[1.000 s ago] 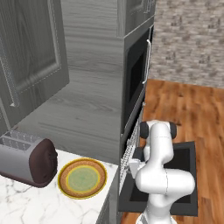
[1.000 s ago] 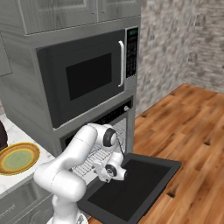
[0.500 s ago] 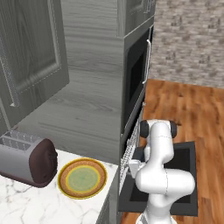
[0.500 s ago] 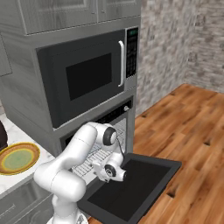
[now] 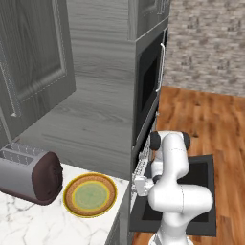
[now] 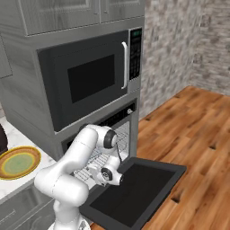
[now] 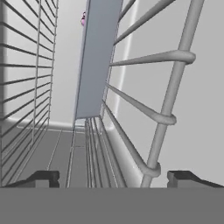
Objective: Take the baked cake out of the oven and place it on the plate for cooling. Then close the oven door.
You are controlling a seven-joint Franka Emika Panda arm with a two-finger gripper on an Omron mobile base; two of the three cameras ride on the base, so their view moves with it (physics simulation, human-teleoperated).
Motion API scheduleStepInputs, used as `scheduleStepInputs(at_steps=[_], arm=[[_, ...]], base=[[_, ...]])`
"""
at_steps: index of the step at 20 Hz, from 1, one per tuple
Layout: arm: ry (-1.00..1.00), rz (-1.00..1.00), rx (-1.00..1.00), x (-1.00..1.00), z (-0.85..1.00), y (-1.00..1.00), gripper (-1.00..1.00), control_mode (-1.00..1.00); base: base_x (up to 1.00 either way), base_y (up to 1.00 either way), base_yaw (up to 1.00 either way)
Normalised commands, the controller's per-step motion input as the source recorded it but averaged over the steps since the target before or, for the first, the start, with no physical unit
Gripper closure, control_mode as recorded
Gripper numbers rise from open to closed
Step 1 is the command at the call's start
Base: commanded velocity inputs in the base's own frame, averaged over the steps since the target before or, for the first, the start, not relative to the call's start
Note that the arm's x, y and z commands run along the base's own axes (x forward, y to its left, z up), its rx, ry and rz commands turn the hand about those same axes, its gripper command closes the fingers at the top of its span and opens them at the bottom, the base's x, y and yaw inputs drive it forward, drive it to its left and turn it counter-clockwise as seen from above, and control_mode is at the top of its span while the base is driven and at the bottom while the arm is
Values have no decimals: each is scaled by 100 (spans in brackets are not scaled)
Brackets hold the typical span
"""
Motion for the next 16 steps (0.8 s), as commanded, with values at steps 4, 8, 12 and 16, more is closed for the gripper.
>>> scheduleStepInputs(at_steps=[4,8,12,16], arm=[[0,0,0,1,-7,36,100,-100],[0,0,-2,0,-13,10,100,-100],[0,0,-1,0,-11,1,100,-100],[0,-1,-2,0,-10,-11,100,-100]], base=[[0,0,0],[0,0,0],[0,0,0],[0,0,0]])
